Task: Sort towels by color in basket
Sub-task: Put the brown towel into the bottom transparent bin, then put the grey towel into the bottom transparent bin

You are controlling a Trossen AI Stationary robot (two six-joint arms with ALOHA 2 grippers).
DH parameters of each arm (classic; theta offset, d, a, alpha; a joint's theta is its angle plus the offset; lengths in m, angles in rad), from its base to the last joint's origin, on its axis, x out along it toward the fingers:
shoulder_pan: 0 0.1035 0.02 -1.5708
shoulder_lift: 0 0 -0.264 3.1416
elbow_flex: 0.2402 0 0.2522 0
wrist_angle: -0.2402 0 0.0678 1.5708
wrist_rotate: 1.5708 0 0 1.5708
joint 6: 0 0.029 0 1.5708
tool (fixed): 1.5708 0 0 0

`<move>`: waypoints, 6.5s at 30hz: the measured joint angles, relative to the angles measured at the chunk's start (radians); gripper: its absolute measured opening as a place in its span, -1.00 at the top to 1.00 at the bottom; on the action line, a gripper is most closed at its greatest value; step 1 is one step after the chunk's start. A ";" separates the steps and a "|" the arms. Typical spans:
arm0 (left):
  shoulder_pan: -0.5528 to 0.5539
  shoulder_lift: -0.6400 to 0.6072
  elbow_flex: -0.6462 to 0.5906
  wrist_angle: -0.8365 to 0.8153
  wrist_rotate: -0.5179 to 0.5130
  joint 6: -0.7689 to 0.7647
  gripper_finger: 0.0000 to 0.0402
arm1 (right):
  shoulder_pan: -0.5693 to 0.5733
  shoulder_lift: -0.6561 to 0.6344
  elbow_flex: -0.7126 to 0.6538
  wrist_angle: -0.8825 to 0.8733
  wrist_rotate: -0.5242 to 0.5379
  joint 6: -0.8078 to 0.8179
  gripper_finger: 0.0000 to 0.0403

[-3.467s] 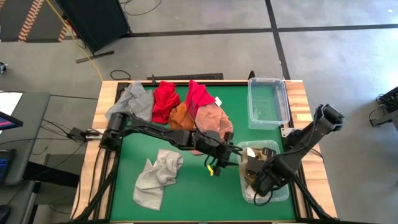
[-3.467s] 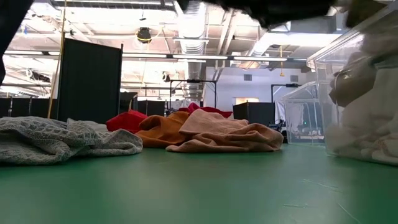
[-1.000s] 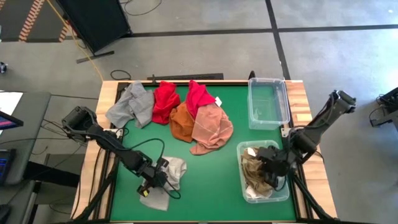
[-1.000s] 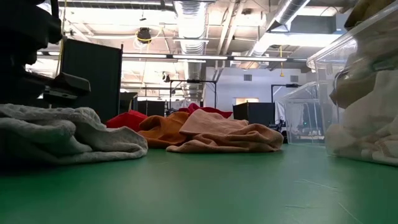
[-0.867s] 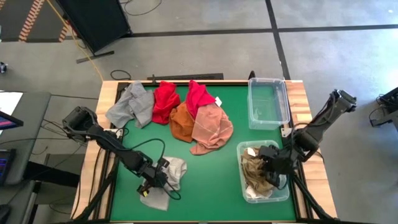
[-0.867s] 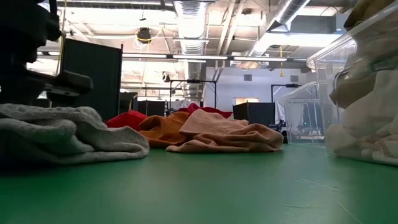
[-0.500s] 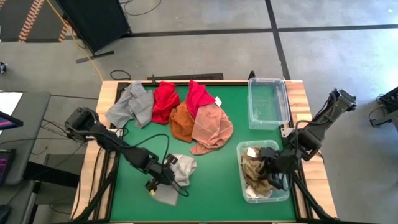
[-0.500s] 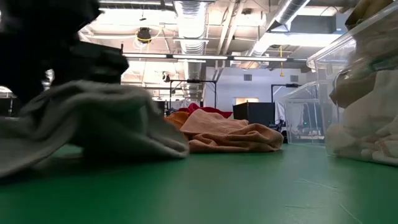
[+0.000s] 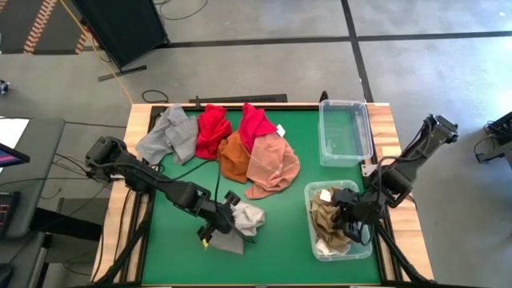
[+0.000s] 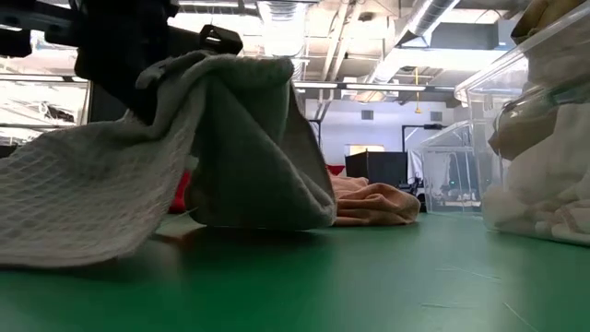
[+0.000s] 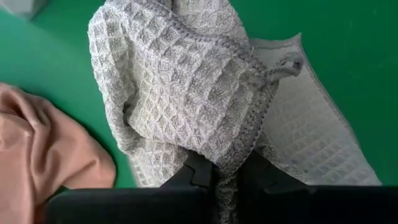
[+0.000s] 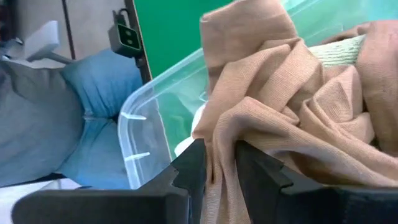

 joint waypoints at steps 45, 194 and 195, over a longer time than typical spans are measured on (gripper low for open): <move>0.031 -0.001 0.002 0.035 -0.031 0.060 0.89 | -0.012 0.033 0.000 -0.057 0.021 -0.032 -0.36; 0.121 0.099 0.169 -0.169 0.111 -0.008 0.01 | -0.021 0.427 -0.021 -0.064 -0.108 -0.048 0.55; 0.121 0.099 0.159 -0.164 0.111 -0.008 0.01 | -0.022 0.424 -0.022 -0.062 -0.113 -0.047 0.54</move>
